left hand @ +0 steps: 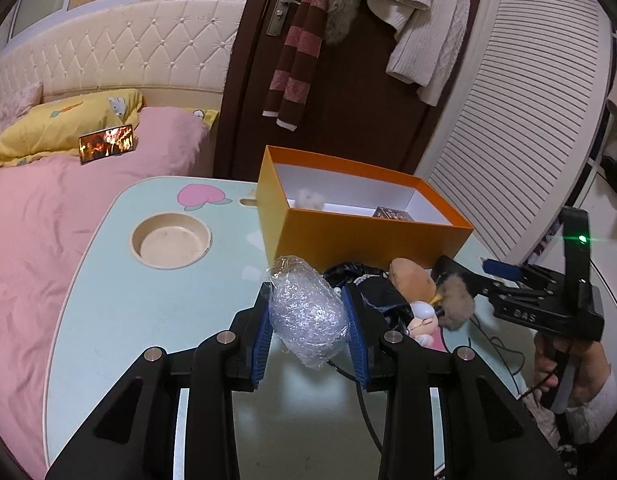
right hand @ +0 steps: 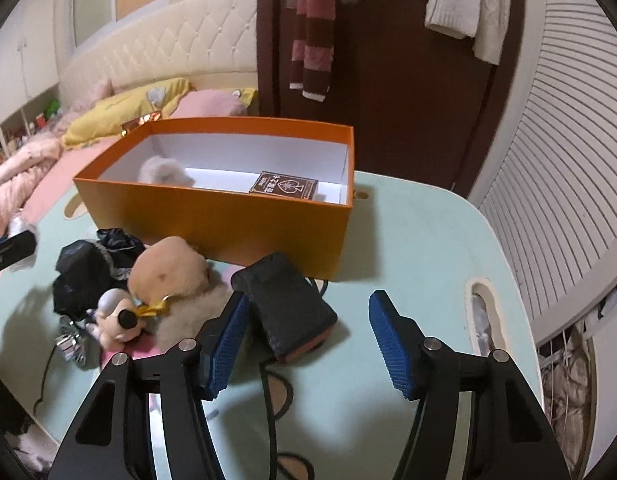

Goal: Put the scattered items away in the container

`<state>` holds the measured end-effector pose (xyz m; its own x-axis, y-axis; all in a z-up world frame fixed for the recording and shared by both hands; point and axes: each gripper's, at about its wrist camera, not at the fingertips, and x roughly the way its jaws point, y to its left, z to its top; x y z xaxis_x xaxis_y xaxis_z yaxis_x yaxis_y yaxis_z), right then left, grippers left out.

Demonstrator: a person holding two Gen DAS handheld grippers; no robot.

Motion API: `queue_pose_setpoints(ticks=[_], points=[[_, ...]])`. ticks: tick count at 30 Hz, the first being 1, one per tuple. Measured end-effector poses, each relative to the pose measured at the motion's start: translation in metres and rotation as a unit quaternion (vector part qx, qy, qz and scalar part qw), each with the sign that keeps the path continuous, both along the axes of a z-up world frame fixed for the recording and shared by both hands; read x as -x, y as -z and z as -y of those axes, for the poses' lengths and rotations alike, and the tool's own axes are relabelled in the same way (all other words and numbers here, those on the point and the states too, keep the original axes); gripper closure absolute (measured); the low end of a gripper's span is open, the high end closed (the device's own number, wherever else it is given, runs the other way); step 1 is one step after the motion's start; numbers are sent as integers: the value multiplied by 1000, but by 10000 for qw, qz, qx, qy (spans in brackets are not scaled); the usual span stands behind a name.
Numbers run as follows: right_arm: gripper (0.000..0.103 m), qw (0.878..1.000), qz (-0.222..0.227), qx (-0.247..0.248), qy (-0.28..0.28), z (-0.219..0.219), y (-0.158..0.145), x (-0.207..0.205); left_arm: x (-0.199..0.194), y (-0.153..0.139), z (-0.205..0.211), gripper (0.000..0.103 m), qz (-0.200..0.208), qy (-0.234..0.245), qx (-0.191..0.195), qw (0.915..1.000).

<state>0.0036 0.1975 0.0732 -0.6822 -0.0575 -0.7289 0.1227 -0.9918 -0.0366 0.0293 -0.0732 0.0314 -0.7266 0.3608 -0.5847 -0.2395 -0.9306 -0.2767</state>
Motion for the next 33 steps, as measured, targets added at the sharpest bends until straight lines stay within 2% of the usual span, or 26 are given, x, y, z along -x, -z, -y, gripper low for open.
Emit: queue_pose_setpoints(ticks=[2,4,5,6,7,14,22,26,29,33], points=[[41,9997,212,64,-84,0,7,9,0,0,1,68,-10,1,-18,10000],[45,9991,372,85,-177,2,13,17,0,1,1,68,-6,-10,-21,10000],[50,9991,373,106,-185,3,15,18,0,1,2,68,-4,-19,-18,10000],[61,9989,396,140,-215,4,16,19,0,1,2,68,-2,-26,-15,10000],[65,9987,415,167,-247,4,16,20,0,1,3,68,-8,-32,-15,10000],[65,9990,233,378,-63,-4,14,7,0,1,5,68,-38,-55,0,10000],[65,9982,-296,447,251,-20,-15,-6,-2,0,4,68,-135,-145,-39,9998],[65,9952,-534,821,88,-25,-38,-3,3,-9,-5,68,-242,-90,156,9995],[65,9939,-704,848,-75,-17,-51,3,16,-21,-14,68,-260,30,158,9995],[65,9914,-842,963,-289,-7,-61,22,41,-37,-32,68,-326,121,419,9985]])
